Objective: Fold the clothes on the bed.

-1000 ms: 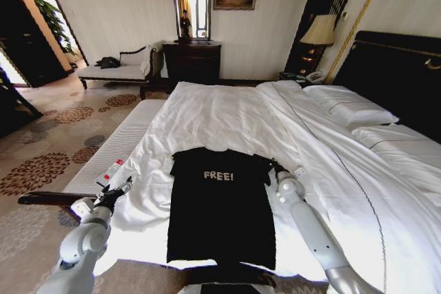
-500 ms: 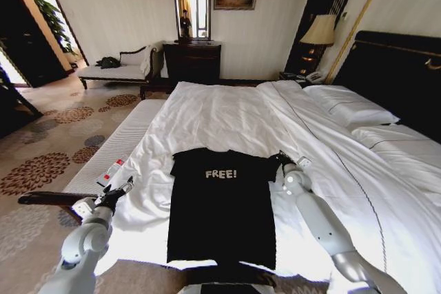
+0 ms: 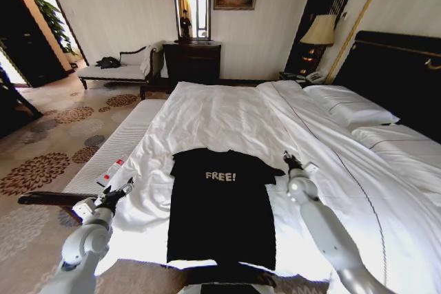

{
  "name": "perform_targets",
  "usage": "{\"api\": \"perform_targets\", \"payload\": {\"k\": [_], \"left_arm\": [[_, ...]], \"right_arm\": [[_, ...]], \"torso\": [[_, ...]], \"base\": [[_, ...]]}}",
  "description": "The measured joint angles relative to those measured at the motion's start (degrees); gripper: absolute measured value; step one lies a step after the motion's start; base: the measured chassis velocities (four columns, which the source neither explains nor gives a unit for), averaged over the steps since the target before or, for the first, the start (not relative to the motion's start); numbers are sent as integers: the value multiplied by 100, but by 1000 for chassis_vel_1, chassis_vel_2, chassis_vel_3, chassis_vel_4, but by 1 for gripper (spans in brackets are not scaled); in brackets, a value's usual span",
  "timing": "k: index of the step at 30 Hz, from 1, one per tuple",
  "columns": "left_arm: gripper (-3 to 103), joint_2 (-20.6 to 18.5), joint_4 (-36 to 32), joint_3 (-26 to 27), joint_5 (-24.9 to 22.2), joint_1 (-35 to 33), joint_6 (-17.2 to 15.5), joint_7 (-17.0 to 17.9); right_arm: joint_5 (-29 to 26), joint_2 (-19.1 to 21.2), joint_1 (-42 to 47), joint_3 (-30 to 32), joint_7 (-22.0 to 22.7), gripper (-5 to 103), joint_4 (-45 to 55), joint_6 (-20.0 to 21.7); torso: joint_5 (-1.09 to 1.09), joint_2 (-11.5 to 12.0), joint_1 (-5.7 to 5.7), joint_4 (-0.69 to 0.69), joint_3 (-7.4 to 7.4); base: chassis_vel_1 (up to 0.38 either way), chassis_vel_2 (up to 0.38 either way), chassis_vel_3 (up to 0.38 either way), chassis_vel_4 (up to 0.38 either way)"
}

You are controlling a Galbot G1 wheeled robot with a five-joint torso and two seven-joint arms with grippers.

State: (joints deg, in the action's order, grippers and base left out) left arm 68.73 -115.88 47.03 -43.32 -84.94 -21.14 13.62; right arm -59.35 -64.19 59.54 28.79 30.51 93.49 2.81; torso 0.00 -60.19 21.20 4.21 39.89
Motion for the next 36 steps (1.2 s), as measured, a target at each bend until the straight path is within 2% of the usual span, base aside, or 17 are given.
{"api": "perform_targets", "payload": {"k": [2, 3, 4, 6, 11, 20, 21, 23, 24, 26, 27, 28, 29, 32, 33, 36], "left_arm": [[100, 9, -12, -11, 6, 3, 0, 0], [100, 9, -12, -11, 6, 3, 0, 0], [100, 12, -23, -14, 11, 4, 1, 0], [100, 14, -44, -16, 14, 1, 1, 0], [100, 23, -104, 7, 25, -56, 1, 0], [100, 46, -220, 72, 27, -169, 2, 0], [100, 53, -222, 82, 27, -180, 3, 1], [100, 72, -226, 87, 27, -193, 6, 2], [100, 72, -226, 87, 27, -193, 6, 2], [100, 93, -229, 85, 36, -197, 8, 6], [100, 100, -230, 83, 39, -197, 8, 7], [100, 106, -231, 79, 41, -197, 8, 7], [100, 106, -231, 79, 41, -197, 8, 7], [100, 118, -229, 68, 46, -191, 9, 9], [100, 122, -219, 65, 52, -187, 10, 10], [100, 134, -203, 53, 62, -177, 13, 11]], "right_arm": [[-464, -249, 483, 138, 410, 69, 583, 121], [-464, -249, 483, 138, 410, 69, 583, 121], [-711, -409, 715, 196, 601, 69, 853, 173], [-1136, -670, 1071, 270, 868, 80, 1272, 242], [-1735, -1095, 1501, 263, 1089, 99, 1839, 301], [-2060, -1444, 1158, 281, 981, 101, 1414, 139], [-2121, -1514, 1076, 318, 954, 100, 1350, 115], [-2145, -1661, 957, 382, 900, 92, 1217, 82], [-2145, -1661, 957, 382, 900, 92, 1217, 82], [-2079, -1776, 869, 424, 851, 81, 1059, 33], [-2053, -1798, 848, 441, 835, 81, 1014, 17], [-2031, -1807, 830, 459, 820, 76, 978, 5], [-2031, -1807, 830, 459, 820, 76, 978, 5], [-2009, -1803, 796, 526, 794, 59, 934, -24], [-2004, -1801, 785, 550, 791, 59, 921, -36], [-1974, -1800, 757, 594, 783, 48, 871, -79]], "torso": [[0, 0, 0, -2, 0], [0, 0, 0, -2, 0], [0, 0, 0, -2, 0], [-1, 0, 0, -1, 0], [-2, -1, -1, -1, -1], [0, 0, -1, -2, 0], [0, 0, -1, -2, 0], [-1, 0, 0, -2, 0], [-1, 0, 0, -2, 0], [0, 0, -1, -2, 0], [0, 0, -1, -2, 0], [0, 0, 0, -2, 0], [0, 0, 0, -2, 0], [0, 0, 0, -1, 0], [0, 0, 0, -1, 0], [0, 0, 0, -1, 0]], "base": [[0, 0, 0, 0], [0, 0, 0, 0], [0, 0, 0, 0], [0, 0, 0, 0], [0, 0, 0, 0], [0, 0, 0, 0], [0, 0, 0, 0], [0, 0, 0, 0], [0, 0, 0, 0], [0, 0, 0, 0], [0, 0, 0, 0], [0, 0, 0, 0], [0, 0, 0, 0], [0, 0, 0, 0], [0, 0, 0, 0], [0, 0, 0, 0]]}}
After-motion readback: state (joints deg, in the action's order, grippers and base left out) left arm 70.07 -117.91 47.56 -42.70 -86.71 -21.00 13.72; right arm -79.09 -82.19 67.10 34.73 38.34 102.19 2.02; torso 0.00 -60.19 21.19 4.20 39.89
